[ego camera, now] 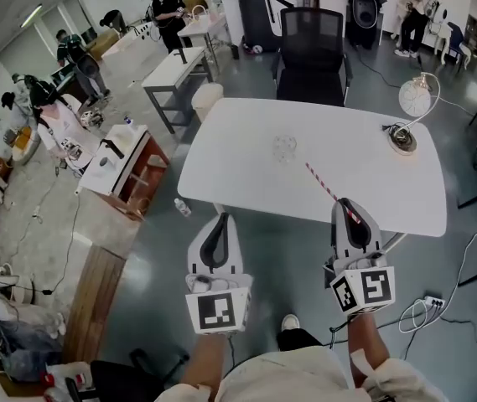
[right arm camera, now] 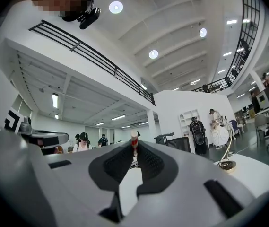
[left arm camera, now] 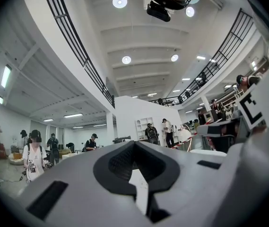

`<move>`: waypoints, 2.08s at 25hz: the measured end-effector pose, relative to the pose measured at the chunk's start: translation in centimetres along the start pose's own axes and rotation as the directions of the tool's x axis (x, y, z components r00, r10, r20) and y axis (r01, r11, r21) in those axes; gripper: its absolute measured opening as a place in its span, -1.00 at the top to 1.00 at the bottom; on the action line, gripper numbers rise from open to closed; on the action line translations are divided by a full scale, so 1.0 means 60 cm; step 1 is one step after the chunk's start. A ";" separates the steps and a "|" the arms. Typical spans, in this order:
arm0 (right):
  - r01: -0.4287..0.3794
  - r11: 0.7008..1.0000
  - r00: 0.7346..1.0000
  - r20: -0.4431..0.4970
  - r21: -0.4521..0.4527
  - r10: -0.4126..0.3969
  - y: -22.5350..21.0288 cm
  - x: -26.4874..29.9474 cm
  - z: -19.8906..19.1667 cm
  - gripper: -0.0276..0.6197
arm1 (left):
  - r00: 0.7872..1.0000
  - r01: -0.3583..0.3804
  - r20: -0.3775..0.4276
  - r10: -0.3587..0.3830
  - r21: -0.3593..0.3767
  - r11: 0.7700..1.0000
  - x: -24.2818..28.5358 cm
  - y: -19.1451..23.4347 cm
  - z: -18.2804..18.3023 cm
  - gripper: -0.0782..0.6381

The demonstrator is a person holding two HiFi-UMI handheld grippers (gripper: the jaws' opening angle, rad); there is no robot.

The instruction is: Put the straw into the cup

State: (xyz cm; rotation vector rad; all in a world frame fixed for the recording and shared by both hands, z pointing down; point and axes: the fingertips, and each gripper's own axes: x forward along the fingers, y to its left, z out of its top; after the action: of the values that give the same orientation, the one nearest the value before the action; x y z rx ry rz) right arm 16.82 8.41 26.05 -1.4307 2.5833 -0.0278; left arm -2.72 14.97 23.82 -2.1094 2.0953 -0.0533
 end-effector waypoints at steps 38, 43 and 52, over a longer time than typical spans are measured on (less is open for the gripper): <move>0.164 0.981 0.984 -0.056 -0.103 -0.170 -0.048 0.399 -0.073 0.84 | 0.984 0.175 0.057 -0.171 -0.096 0.980 0.425 0.176 -0.096 0.78; 0.203 0.972 0.976 -0.053 -0.118 -0.210 -0.038 0.446 -0.082 0.84 | 0.976 0.216 0.067 -0.209 -0.109 0.970 0.473 0.210 -0.109 0.78; 0.238 0.965 0.962 -0.108 -0.114 -0.250 -0.045 0.475 -0.133 0.84 | 0.960 0.281 0.032 -0.280 -0.125 0.951 0.520 0.206 -0.159 0.78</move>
State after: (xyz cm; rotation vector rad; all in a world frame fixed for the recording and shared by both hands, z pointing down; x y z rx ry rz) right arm 3.00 -17.61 29.74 -1.8322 2.5152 -0.0197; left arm -15.92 -16.96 28.54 -2.4621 1.8194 0.0629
